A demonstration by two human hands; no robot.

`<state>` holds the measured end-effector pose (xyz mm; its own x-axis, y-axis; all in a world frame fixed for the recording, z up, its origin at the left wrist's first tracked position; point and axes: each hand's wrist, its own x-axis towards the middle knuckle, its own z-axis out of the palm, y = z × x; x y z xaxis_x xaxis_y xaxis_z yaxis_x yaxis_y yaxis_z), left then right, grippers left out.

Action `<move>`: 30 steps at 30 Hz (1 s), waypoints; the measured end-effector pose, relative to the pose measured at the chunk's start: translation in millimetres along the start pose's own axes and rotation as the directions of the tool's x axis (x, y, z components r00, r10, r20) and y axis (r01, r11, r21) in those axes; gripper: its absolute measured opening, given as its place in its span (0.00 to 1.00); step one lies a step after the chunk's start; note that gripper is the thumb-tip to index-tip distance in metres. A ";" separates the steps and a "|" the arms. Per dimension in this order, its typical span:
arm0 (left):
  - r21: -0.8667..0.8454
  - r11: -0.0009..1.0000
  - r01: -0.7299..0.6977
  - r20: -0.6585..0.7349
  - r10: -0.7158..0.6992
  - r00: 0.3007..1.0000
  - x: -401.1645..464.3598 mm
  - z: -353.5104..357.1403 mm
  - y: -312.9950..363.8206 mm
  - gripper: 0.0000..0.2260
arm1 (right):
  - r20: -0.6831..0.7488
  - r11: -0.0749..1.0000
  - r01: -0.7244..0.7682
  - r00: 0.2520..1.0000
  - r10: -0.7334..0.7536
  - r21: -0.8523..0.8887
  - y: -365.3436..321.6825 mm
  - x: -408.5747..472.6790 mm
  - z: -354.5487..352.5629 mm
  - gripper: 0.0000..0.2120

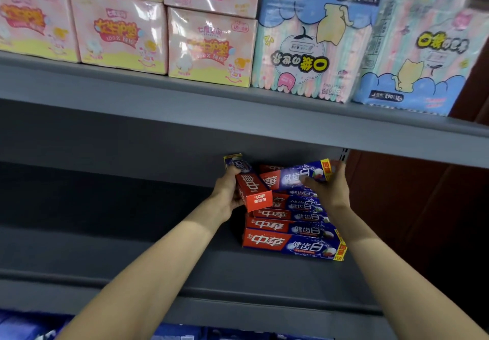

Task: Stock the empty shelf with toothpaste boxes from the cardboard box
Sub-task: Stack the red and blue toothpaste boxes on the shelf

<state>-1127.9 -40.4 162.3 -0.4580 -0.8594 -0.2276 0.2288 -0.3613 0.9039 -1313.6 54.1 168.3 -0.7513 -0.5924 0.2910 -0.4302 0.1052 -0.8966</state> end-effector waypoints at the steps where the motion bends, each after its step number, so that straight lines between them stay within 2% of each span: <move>1: 0.020 1.000 -0.008 0.004 0.008 1.000 0.6 1.9 0.2 0.13 | -0.020 0.994 0.003 1.000 -0.005 -0.113 2.2 3.5 -2.3 0.32; 4: 0.084 0.996 -0.023 0.001 0.023 1.000 1.5 6.3 2.2 0.18 | -0.031 0.966 -0.015 1.000 0.007 -0.257 9.1 9.2 -6.3 0.33; 8: 0.160 0.985 -0.062 -0.004 0.063 0.998 0.3 8.1 -2.3 0.24 | -0.024 0.952 -0.047 0.999 0.042 -0.301 14.7 8.7 -7.7 0.29; 12: 0.172 0.976 -0.131 0.009 0.131 0.991 1.1 9.6 -7.2 0.23 | -0.026 0.946 -0.036 0.999 0.030 -0.322 16.3 6.1 -9.3 0.30; 16: 0.172 0.972 -0.162 0.016 0.162 0.987 6.5 15.5 -11.4 0.23 | -0.051 0.917 -0.012 0.999 -0.009 -0.399 24.5 10.8 -8.4 0.25; 18: 0.217 0.964 -0.152 0.006 0.155 0.988 8.2 18.5 -13.8 0.24 | -0.051 0.904 -0.042 0.998 0.023 -0.426 27.7 12.8 -8.9 0.23; 22: 0.268 0.950 -0.159 0.004 0.163 0.987 9.3 21.7 -13.5 0.22 | 0.033 0.895 -0.054 0.997 0.076 -0.443 27.3 15.7 -10.5 0.25; 25: 0.307 0.934 -0.183 0.039 0.180 0.983 7.4 23.2 -14.2 0.22 | 0.161 0.843 0.003 0.982 0.099 -0.538 21.5 19.3 -18.1 0.23; 27: 0.307 0.932 -0.194 0.038 0.191 0.981 5.8 23.4 -16.4 0.21 | 0.237 0.793 0.042 0.963 0.130 -0.608 19.3 20.2 -23.6 0.26; 28: 0.305 0.930 -0.205 0.032 0.205 0.978 4.3 23.0 -17.1 0.20 | 0.244 0.772 0.082 0.965 0.097 -0.631 18.4 19.1 -25.2 0.27; 30: 0.300 0.921 -0.249 0.031 0.251 0.967 0.9 21.2 -18.1 0.17 | 0.208 0.782 0.192 0.975 -0.082 -0.593 12.3 10.4 -26.3 0.27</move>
<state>-1150.7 -26.9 153.5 -0.4125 -0.9108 0.0182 0.0668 -0.0103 0.9977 -1339.9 70.2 169.0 -0.5928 -0.7522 0.2878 -0.7778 0.4419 -0.4471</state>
